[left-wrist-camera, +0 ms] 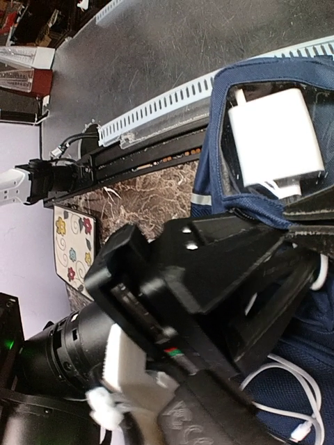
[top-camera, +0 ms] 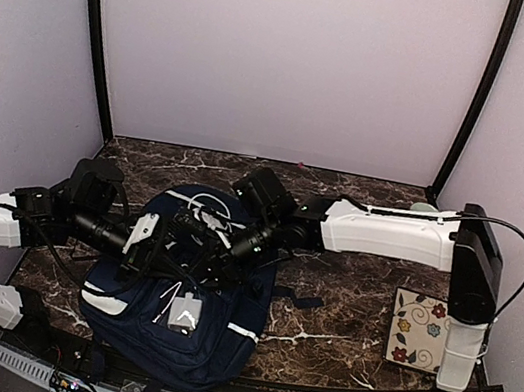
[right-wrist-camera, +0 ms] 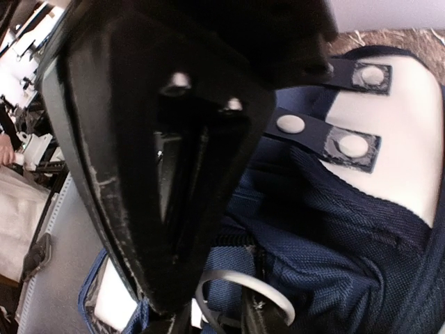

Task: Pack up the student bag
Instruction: Place the charger in the lower front pocket of the bag, then adjust the student bag at the center of the board.

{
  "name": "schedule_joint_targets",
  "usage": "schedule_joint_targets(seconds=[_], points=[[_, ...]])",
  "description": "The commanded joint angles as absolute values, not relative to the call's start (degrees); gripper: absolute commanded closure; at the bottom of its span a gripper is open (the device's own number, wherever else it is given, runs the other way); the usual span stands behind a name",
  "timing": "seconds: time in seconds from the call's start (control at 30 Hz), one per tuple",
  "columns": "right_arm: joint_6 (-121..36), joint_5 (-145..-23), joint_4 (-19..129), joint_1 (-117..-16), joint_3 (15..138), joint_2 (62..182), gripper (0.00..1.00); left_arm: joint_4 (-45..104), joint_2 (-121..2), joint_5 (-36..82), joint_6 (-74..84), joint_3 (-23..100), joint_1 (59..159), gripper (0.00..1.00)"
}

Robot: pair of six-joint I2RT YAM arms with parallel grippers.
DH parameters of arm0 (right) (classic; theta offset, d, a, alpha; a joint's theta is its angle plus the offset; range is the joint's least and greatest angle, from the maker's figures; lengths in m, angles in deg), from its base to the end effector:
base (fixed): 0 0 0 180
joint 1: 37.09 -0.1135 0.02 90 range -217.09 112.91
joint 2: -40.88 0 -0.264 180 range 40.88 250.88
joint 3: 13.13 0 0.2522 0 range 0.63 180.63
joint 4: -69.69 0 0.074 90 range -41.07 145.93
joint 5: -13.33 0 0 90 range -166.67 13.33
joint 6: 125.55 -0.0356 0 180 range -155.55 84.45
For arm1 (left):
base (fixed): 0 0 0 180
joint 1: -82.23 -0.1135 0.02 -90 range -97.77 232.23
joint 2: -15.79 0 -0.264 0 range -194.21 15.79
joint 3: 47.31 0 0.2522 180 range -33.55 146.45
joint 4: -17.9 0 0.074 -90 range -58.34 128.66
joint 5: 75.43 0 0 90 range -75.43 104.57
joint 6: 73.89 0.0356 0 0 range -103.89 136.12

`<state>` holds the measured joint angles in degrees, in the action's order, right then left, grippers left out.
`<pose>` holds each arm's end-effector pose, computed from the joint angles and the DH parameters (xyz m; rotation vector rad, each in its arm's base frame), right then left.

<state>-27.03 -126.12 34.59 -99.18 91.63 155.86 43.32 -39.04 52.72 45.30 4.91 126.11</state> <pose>0.1858 0.4085 0.2390 -1.7838 1.7214 1.4523 0.1361 -0.1613 0.2699 1.5291 1.3640 -0.8421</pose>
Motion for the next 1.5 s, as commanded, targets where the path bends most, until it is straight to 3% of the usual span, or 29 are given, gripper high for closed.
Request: schedule_joint_targets(seconds=[0.0,0.13,0.4,0.53,0.7,0.8,0.93,1.0,1.17,1.47], points=[[-33.0,-124.6,34.5,-99.6,87.4,150.3,0.63,37.8,-38.6,45.6,45.5,5.8,123.5,1.00],[-38.3,-122.1,42.1,-97.7,84.6,144.5,0.54,40.3,-39.2,42.2,46.2,3.9,123.6,1.00],[-42.2,-114.8,41.2,-93.7,87.3,141.0,0.42,41.6,-38.9,42.6,46.5,4.7,123.6,1.00],[-48.2,-103.9,42.8,-89.7,92.1,147.1,0.37,41.4,-38.9,42.6,46.3,4.7,123.6,1.00],[-48.6,-110.2,38.2,-89.6,100.1,156.1,0.23,41.8,-38.3,42.0,46.5,4.9,123.6,1.00],[-49.0,-113.8,38.0,-89.8,99.3,157.9,0.33,41.2,-37.8,41.9,46.4,4.8,123.6,1.00],[-47.0,-119.1,37.2,-92.2,97.3,157.6,0.80,40.8,-38.0,40.6,45.6,5.0,123.6,1.00],[-45.6,-121.4,36.4,-93.6,96.0,157.0,0.97,40.7,-37.8,40.3,45.6,5.1,123.5,1.00],[-39.6,-129.8,28.0,-97.9,96.9,158.6,1.00,40.6,-36.5,42.2,45.3,6.6,123.6,1.00],[-19.3,-137.6,-0.4,-101.5,107.5,166.0,1.00,38.3,-34.6,45.8,44.2,7.4,123.5,1.00]])
